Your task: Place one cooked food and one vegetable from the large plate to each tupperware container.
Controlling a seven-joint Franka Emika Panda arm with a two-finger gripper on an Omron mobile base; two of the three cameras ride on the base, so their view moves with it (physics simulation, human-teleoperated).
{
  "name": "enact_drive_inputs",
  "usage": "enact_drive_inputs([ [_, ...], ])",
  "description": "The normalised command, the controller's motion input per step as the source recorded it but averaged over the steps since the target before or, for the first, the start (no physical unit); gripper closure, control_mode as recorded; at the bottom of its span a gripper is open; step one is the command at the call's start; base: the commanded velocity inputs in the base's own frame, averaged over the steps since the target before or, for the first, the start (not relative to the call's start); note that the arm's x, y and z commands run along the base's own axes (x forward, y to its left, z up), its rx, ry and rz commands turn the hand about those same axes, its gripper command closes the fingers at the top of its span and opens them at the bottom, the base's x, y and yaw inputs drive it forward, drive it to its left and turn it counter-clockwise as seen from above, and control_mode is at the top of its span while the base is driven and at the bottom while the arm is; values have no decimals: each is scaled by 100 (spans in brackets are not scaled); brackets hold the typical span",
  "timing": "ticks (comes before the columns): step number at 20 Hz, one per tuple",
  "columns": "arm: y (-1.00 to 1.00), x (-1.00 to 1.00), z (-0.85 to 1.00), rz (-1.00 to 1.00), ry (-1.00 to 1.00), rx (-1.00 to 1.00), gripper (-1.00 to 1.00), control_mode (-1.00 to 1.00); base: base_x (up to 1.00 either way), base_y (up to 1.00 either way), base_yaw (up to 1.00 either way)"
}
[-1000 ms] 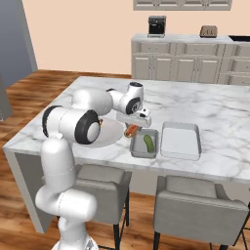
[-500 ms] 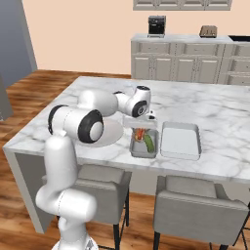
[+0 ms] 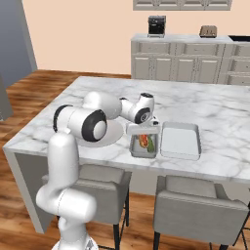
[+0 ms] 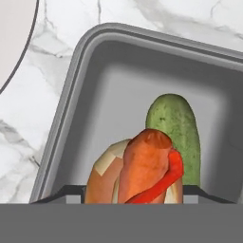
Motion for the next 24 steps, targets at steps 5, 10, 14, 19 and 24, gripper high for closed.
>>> enact_drive_inputs([
  [5,7,0,-4,1,2,0,100,-100,0,0,0],
  [10,2,0,0,0,1,0,-100,-100,0,0,0],
  [14,0,4,0,0,1,0,-100,-100,0,0,0],
  [19,3,0,12,0,4,-1,-100,-100,0,0,0],
  [24,59,-9,83,0,1,-1,-100,-100,0,0,0],
])
